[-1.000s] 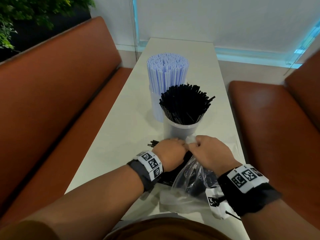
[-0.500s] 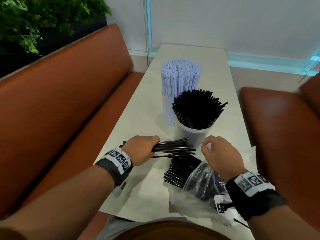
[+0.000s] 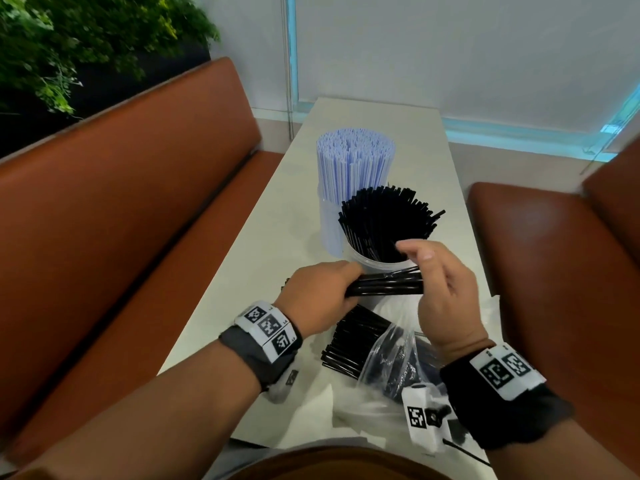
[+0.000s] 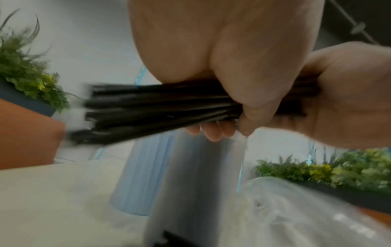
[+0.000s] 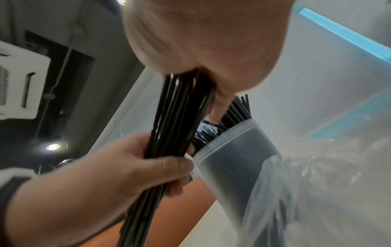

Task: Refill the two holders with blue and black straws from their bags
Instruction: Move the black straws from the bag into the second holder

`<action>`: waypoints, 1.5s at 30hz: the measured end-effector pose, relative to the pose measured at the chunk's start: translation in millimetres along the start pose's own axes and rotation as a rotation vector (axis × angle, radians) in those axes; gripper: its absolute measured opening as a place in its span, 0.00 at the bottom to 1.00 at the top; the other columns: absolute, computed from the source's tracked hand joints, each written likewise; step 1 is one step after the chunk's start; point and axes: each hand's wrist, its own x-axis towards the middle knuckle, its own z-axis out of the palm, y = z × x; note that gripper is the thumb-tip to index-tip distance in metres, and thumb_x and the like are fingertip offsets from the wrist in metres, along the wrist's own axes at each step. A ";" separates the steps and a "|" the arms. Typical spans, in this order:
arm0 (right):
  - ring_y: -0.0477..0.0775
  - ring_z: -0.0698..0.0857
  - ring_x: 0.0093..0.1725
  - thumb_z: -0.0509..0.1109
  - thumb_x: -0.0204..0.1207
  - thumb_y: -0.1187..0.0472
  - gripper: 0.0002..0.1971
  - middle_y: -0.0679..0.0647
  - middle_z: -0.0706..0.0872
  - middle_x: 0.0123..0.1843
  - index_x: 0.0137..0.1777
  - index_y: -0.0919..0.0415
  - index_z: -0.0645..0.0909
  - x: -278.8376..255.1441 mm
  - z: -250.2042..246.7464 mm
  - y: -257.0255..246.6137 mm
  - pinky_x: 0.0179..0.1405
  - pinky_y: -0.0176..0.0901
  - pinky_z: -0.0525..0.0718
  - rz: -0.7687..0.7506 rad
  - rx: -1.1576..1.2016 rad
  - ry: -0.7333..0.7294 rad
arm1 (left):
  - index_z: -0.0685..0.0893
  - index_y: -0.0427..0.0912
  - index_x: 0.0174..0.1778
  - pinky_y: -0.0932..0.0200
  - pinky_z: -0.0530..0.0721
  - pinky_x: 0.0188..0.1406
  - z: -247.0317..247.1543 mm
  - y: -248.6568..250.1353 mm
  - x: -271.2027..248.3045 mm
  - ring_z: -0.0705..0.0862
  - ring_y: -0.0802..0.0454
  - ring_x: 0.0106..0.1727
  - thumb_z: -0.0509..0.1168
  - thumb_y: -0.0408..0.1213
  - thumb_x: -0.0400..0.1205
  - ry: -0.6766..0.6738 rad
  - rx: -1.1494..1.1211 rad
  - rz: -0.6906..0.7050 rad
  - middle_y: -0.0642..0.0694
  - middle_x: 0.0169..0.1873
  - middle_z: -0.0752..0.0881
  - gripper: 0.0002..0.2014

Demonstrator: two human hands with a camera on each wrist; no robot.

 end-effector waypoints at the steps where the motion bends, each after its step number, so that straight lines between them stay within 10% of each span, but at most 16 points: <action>1: 0.49 0.89 0.54 0.60 0.86 0.63 0.16 0.48 0.92 0.49 0.49 0.57 0.90 1.5 0.5 -1.2 0.57 0.46 0.85 0.062 -0.028 -0.057 | 0.79 0.52 0.60 0.53 0.78 0.35 -0.6 5.6 2.7 0.84 0.49 0.45 0.66 0.44 0.80 0.029 -0.011 0.023 0.54 0.47 0.86 0.12; 7: 0.52 0.90 0.49 0.64 0.83 0.48 0.19 0.53 0.93 0.44 0.43 0.55 0.93 -1.1 -4.6 1.5 0.55 0.46 0.88 0.228 0.232 0.053 | 0.78 0.63 0.63 0.52 0.83 0.40 -11.6 18.1 7.5 0.84 0.54 0.44 0.65 0.47 0.80 0.051 -0.167 -0.010 0.57 0.47 0.87 0.15; 16: 0.65 0.91 0.57 0.55 0.87 0.37 0.31 0.64 0.93 0.55 0.59 0.66 0.86 3.2 10.0 1.8 0.50 0.53 0.90 0.922 0.563 -0.089 | 0.87 0.65 0.58 0.48 0.87 0.39 -70.6 47.9 30.0 0.86 0.45 0.32 0.69 0.37 0.83 0.594 -1.400 -0.049 0.45 0.35 0.86 0.15; 22: 0.72 0.87 0.65 0.56 0.89 0.42 0.33 0.76 0.82 0.70 0.76 0.73 0.75 4.3 14.2 -15.7 0.71 0.68 0.81 1.015 0.904 -0.106 | 0.84 0.45 0.53 0.43 0.84 0.50 -57.7 72.5 42.7 0.85 0.44 0.38 0.66 0.27 0.84 0.605 -1.591 -0.129 0.42 0.36 0.84 0.08; 29: 0.68 0.86 0.67 0.59 0.88 0.43 0.30 0.70 0.84 0.69 0.73 0.71 0.79 8.2 7.6 -14.2 0.71 0.66 0.82 0.929 0.794 -0.147 | 0.78 0.48 0.61 0.45 0.88 0.45 -58.0 68.8 43.9 0.86 0.44 0.37 0.66 0.28 0.83 0.601 -1.595 -0.179 0.42 0.39 0.86 0.14; 35: 0.50 0.87 0.64 0.78 0.75 0.53 0.23 0.49 0.90 0.61 0.70 0.45 0.81 4.2 11.7 -17.1 0.68 0.54 0.83 0.344 0.208 -0.536 | 0.86 0.64 0.55 0.47 0.90 0.38 -51.3 62.1 37.8 0.87 0.46 0.35 0.64 0.27 0.86 0.592 -1.557 -0.234 0.45 0.40 0.88 0.21; 39: 0.59 0.87 0.43 0.72 0.77 0.43 0.09 0.57 0.88 0.41 0.46 0.47 0.81 0.8 14.0 -9.4 0.54 0.68 0.85 0.279 -0.095 -0.605 | 0.82 0.51 0.62 0.44 0.90 0.44 -52.2 49.9 32.2 0.88 0.43 0.38 0.67 0.27 0.83 0.518 -1.622 -0.247 0.42 0.41 0.88 0.16; 45: 0.41 0.86 0.38 0.68 0.72 0.31 0.16 0.44 0.87 0.38 0.47 0.42 0.76 -5.8 13.9 7.2 0.45 0.51 0.87 0.265 -0.408 -0.642 | 0.85 0.51 0.55 0.45 0.87 0.43 -67.9 30.5 31.3 0.85 0.44 0.36 0.67 0.29 0.82 0.409 -1.610 -0.210 0.42 0.34 0.84 0.12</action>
